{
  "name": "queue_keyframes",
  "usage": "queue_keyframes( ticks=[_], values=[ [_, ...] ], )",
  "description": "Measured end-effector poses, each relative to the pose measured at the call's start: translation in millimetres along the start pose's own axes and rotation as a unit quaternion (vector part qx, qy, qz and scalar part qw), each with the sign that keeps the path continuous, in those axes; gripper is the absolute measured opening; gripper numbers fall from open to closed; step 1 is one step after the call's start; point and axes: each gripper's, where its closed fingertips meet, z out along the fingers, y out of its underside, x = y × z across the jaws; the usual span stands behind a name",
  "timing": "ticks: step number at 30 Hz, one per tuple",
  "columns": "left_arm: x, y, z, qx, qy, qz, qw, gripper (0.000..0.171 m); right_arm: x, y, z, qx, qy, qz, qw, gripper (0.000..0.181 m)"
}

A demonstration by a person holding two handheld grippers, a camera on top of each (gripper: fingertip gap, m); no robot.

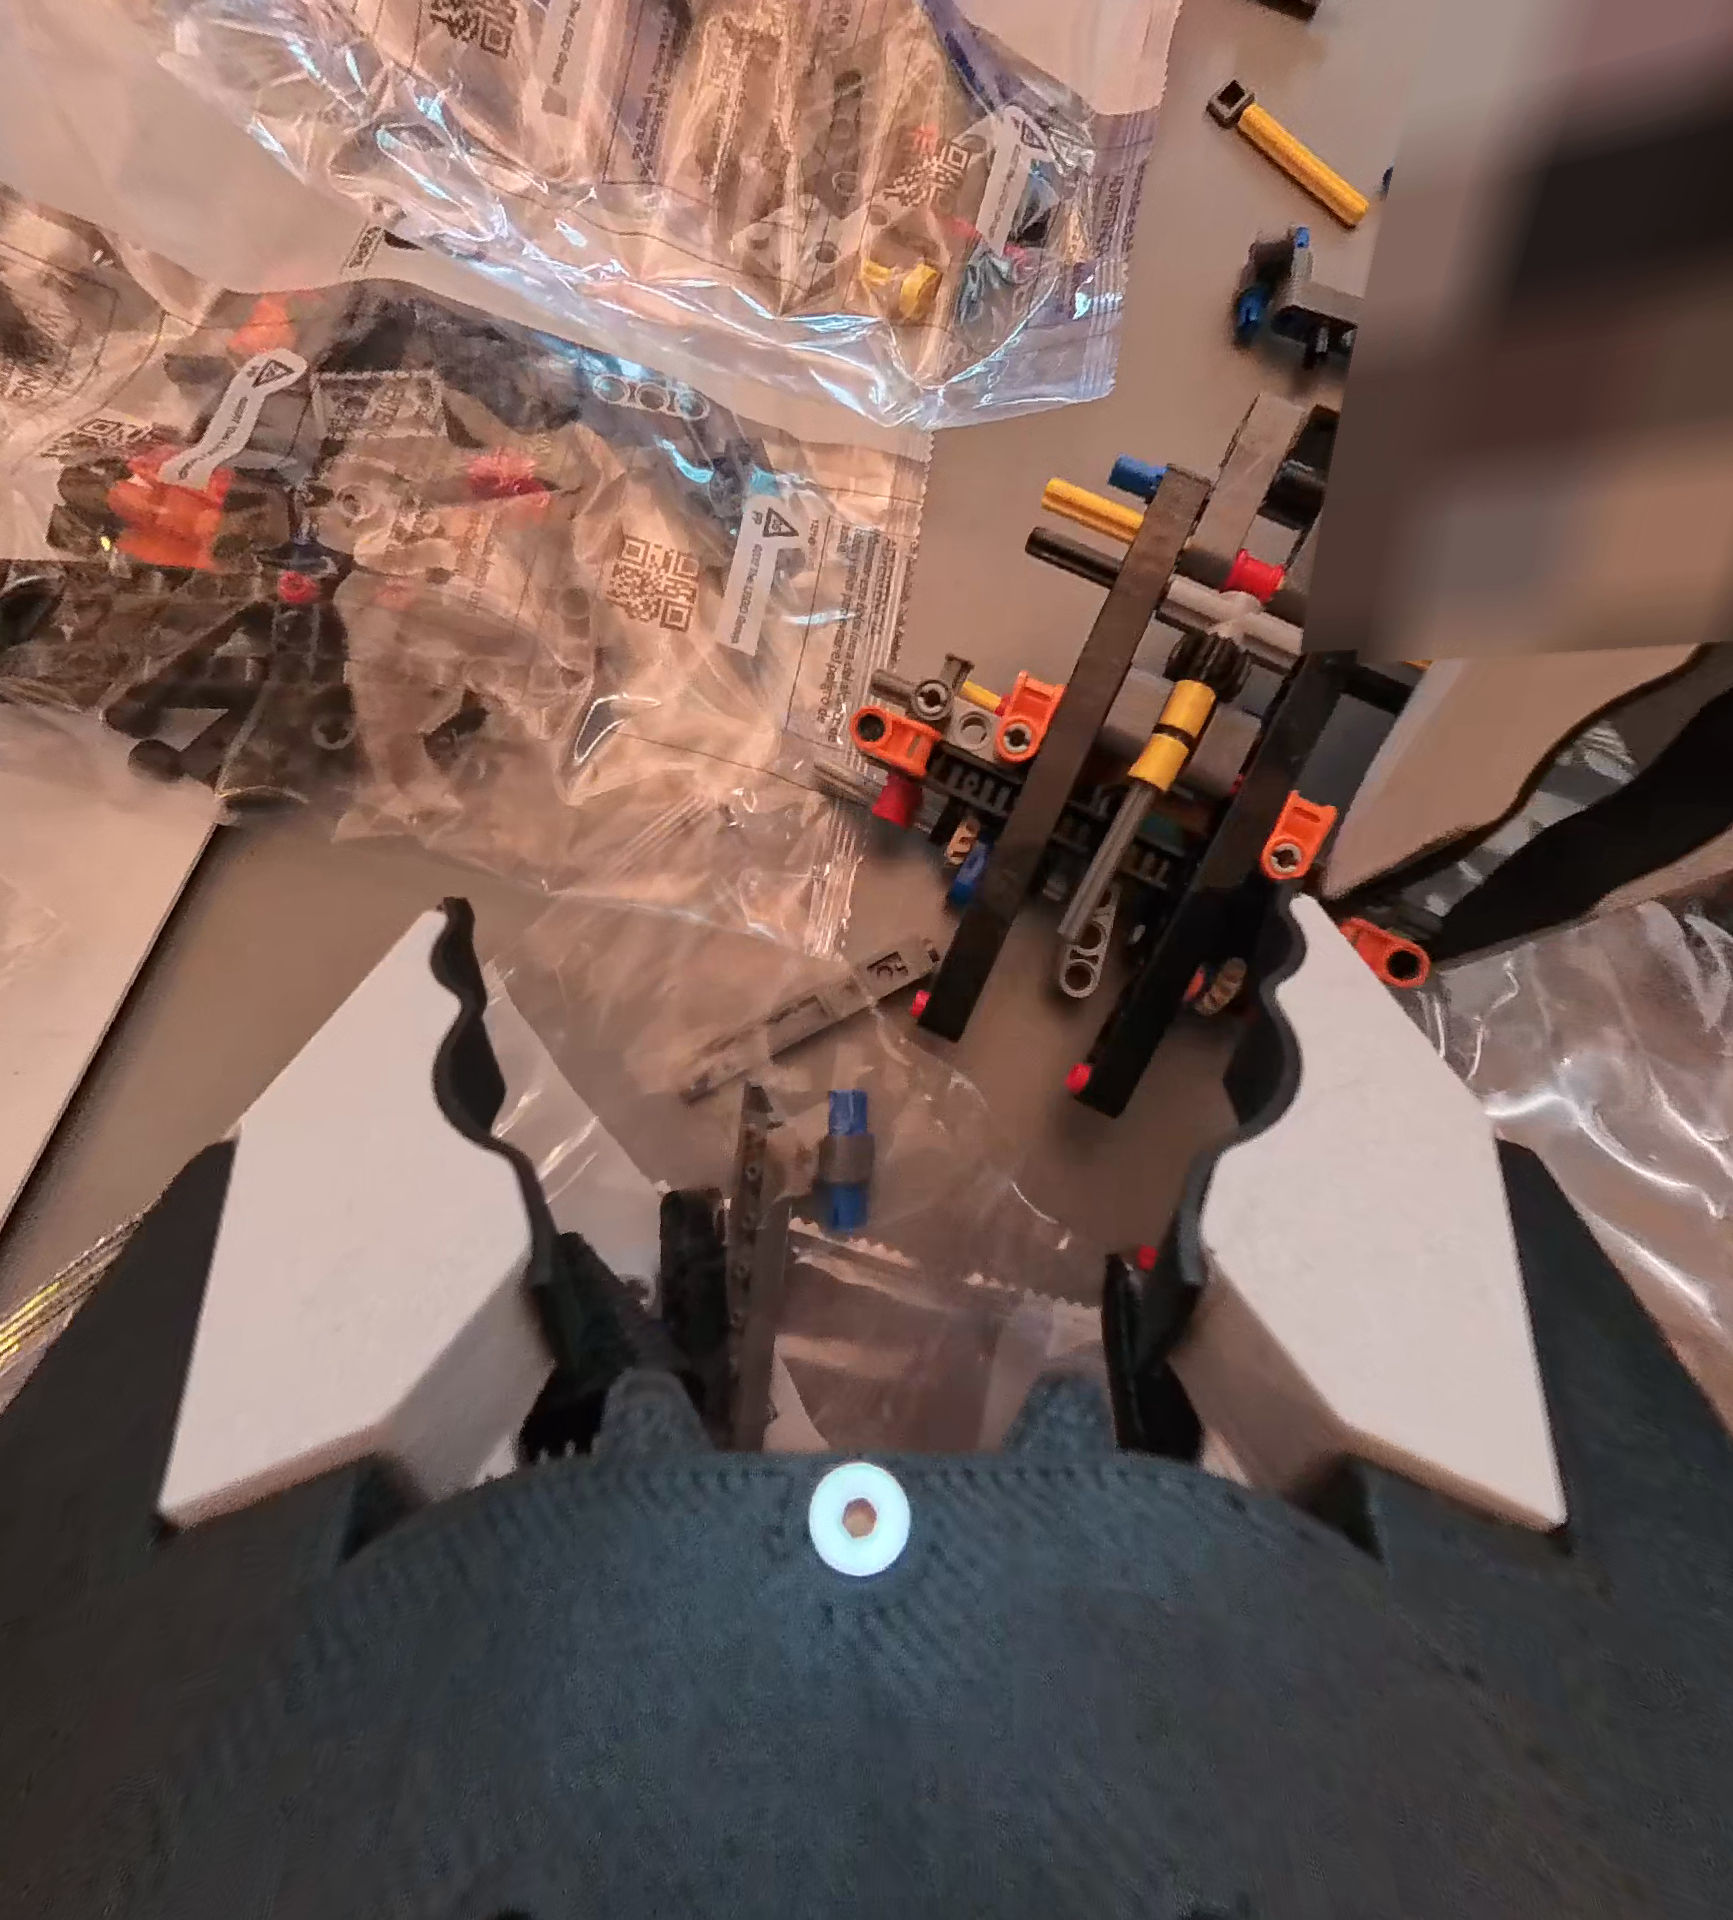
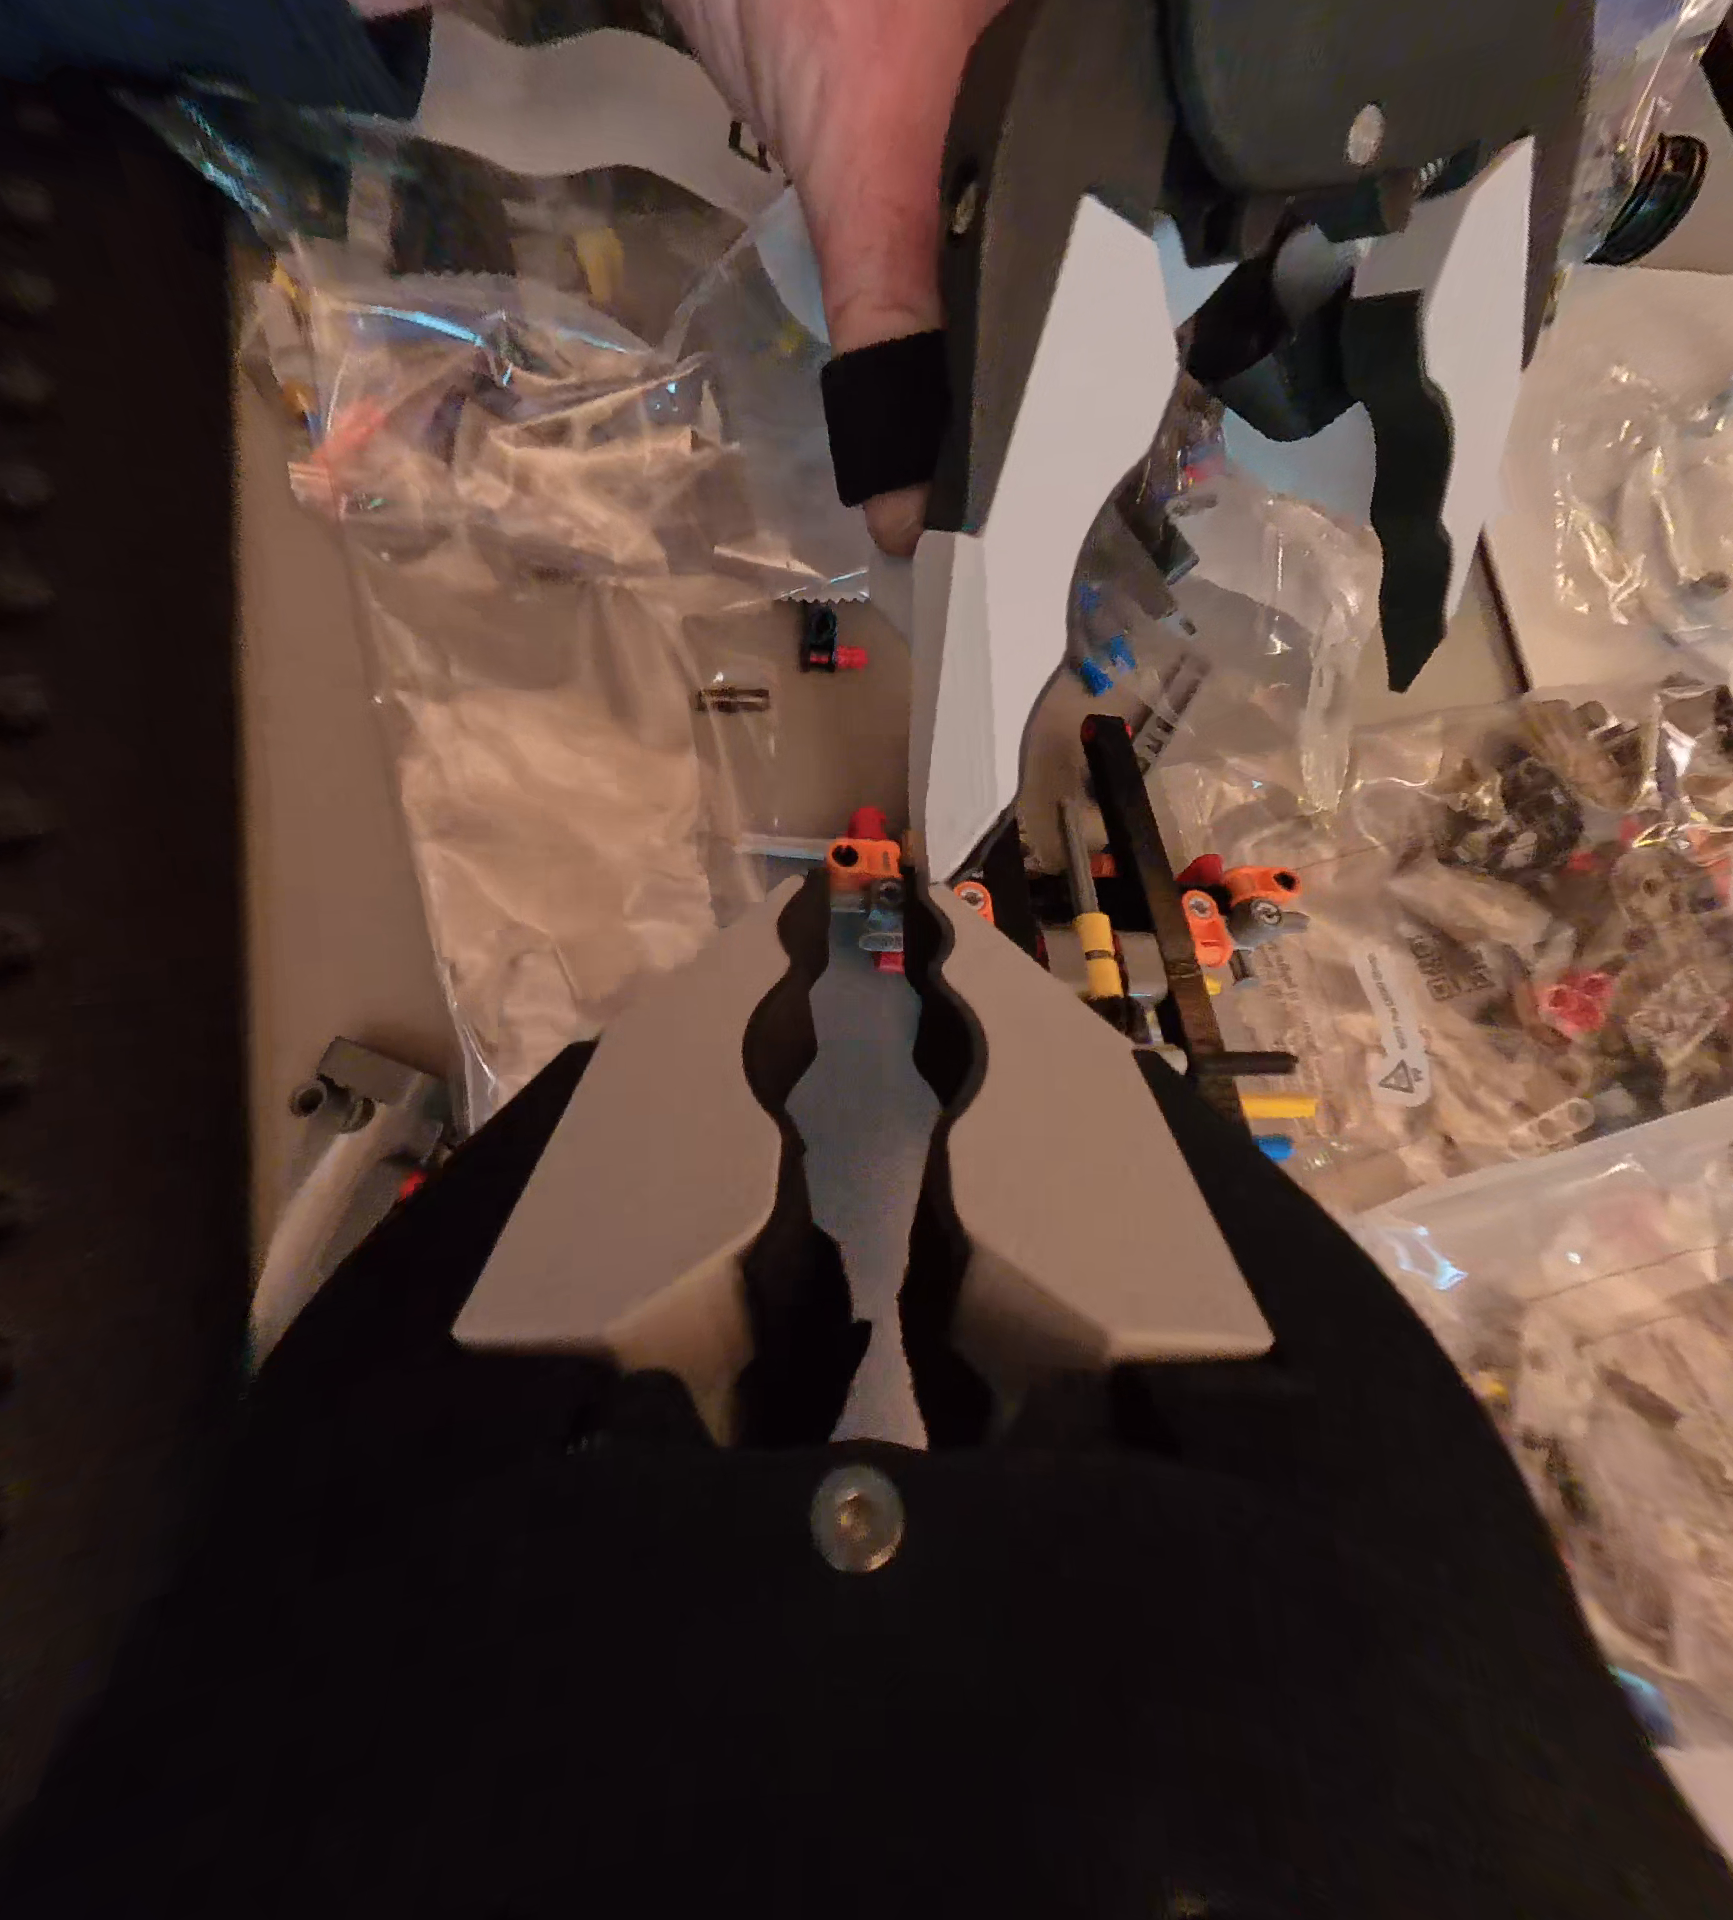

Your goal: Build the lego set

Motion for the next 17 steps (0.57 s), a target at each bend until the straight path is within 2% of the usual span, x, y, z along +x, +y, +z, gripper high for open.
queue_keyframes(
  ticks=[6, 16, 17],
  values=[
    [1.4, -0.8, -1.3, 0.005, 0.008, -0.001, 1.000, 0.134, 3.0, -3.5, 1.0, 0.040, -0.033, 0.068, 0.996, 0.011],
    [1.7, -1.9, -3.1, 0.009, 0.014, -0.001, 1.000, 0.127, 6.7, -7.7, 1.5, 0.074, -0.052, 0.108, 0.990, 0.010],
    [1.1, -1.5, -2.7, 0.009, 0.013, -0.001, 1.000, 0.127, 6.2, -9.7, 0.8, 0.083, -0.059, 0.114, 0.988, 0.005]
  ],
)
